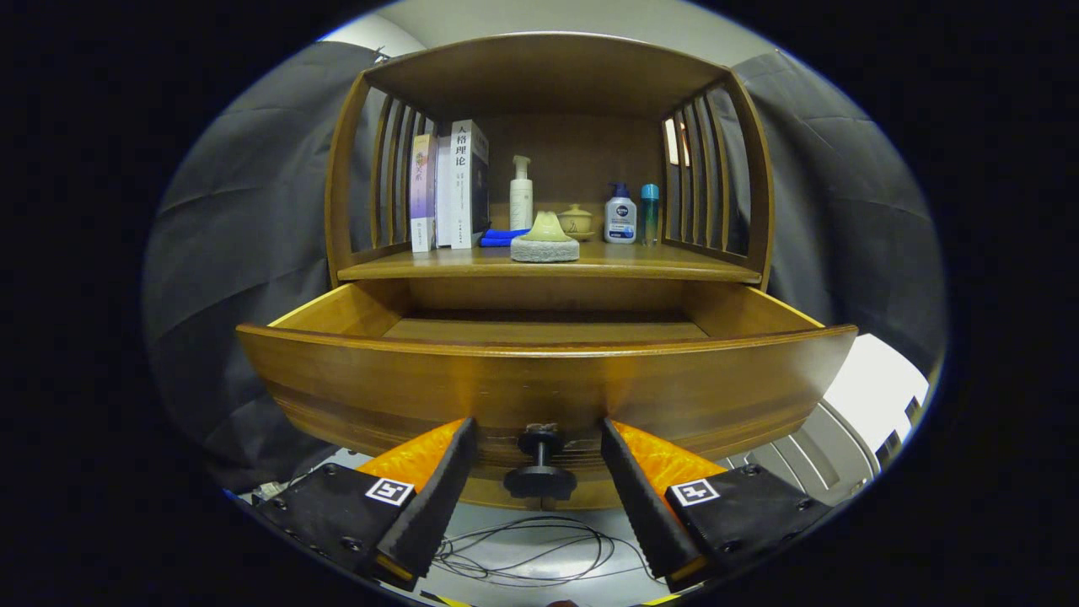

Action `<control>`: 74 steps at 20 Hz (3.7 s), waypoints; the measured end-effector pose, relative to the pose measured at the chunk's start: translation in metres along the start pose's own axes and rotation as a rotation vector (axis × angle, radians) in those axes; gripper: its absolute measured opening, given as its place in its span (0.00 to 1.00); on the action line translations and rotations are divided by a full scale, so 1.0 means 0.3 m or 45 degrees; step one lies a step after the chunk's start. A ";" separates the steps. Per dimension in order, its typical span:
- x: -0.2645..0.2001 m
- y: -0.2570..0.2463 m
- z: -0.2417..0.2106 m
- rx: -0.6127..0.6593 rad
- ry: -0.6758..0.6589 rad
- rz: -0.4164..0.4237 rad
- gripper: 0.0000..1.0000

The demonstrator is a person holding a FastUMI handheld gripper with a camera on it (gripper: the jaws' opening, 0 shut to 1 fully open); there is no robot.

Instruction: Pull open the drawer, take out the items inside it, and place them on the countertop above the cabinet.

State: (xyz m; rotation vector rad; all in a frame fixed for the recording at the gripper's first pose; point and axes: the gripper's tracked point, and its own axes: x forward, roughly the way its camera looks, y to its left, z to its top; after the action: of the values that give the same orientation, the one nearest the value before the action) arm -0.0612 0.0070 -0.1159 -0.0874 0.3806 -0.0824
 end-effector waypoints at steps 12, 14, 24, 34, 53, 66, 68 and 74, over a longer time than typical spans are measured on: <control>0.157 0.002 0.054 -0.042 -0.081 -0.030 0.96; 0.187 0.000 0.058 -0.051 -0.094 -0.040 0.96; 0.343 0.012 0.106 -0.011 -0.109 -0.040 0.97; 0.454 0.007 0.141 0.010 -0.114 -0.039 0.96; -0.055 -0.013 0.420 -0.021 -0.444 0.087 0.98; -0.244 -0.052 0.356 0.015 -0.563 0.135 0.98; -0.254 -0.073 0.375 0.020 -0.584 0.119 0.98; -0.257 -0.093 0.379 0.049 -0.604 0.095 0.98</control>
State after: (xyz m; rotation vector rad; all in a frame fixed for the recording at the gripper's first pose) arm -0.0918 -0.0054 0.0204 -0.0526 -0.0921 0.0061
